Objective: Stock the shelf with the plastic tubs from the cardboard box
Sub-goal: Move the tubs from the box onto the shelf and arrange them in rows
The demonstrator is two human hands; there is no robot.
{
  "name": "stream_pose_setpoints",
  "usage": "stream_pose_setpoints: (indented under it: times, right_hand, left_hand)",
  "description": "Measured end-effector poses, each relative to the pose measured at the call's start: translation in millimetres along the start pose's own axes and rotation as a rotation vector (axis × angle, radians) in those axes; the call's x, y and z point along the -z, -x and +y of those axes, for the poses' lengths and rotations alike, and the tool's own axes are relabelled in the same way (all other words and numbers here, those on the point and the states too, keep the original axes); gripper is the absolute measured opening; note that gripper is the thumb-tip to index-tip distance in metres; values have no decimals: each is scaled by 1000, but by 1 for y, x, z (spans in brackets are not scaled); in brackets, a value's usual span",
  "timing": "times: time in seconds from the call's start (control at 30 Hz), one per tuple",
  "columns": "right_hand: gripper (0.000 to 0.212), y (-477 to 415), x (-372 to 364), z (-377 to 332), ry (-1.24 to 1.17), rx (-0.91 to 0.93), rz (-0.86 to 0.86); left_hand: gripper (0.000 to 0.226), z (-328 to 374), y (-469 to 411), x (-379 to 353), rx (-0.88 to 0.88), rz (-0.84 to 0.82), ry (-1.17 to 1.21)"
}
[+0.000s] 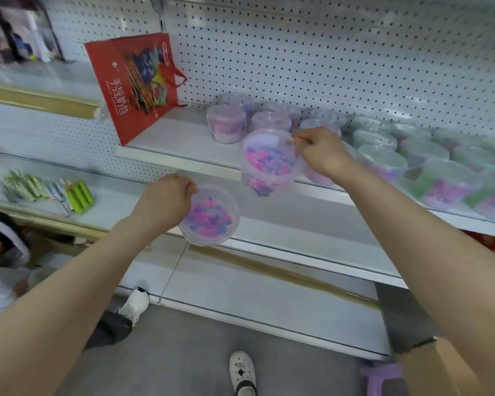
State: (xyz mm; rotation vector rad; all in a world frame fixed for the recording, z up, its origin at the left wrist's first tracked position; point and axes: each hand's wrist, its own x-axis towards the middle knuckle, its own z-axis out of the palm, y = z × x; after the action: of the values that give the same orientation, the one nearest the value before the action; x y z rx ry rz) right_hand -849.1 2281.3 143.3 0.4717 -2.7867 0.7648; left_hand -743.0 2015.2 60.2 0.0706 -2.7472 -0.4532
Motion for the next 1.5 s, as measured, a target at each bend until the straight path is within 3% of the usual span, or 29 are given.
stream_pose_setpoints:
  times: [0.23,0.5,0.7,0.8,0.87,0.93,1.17,1.3,1.37,1.43,1.5]
  right_hand:
    - [36,-118,-51,-46,-60,104,-121]
    - [37,-194,-108,-44,153,228,-415]
    - [25,-208,-122,-44,188,419,-162]
    - [57,-193,-119,-56,332,504,-231]
    - [82,-184,-117,-62,451,518,-288]
    - [91,-180,-113,-62,485,502,-331]
    - [50,-180,-91,-46,275,531,-548]
    - [61,-183,-78,-28,195,443,-717]
    - [65,-185,-76,-25,170,429,-741]
    - [69,-187,-73,-26,98,408,-744]
    - [66,-193,-73,-26,28,364,-685]
  left_hand:
    - [29,-44,-44,8,147,59,-73]
    - [29,-78,-91,16,310,114,-35]
    - [33,-87,-119,21,515,197,129]
    - [34,-88,-135,22,582,207,184]
    - [35,-83,-146,22,631,206,342]
    - [34,-79,-156,18,675,198,519]
    - [44,-77,-177,-2,781,191,860]
    - [48,-79,-180,-10,737,169,945]
    - [52,-83,-181,-13,656,102,791]
    - [55,-83,-176,-13,498,42,359]
    - [61,-86,-173,-14,301,106,42]
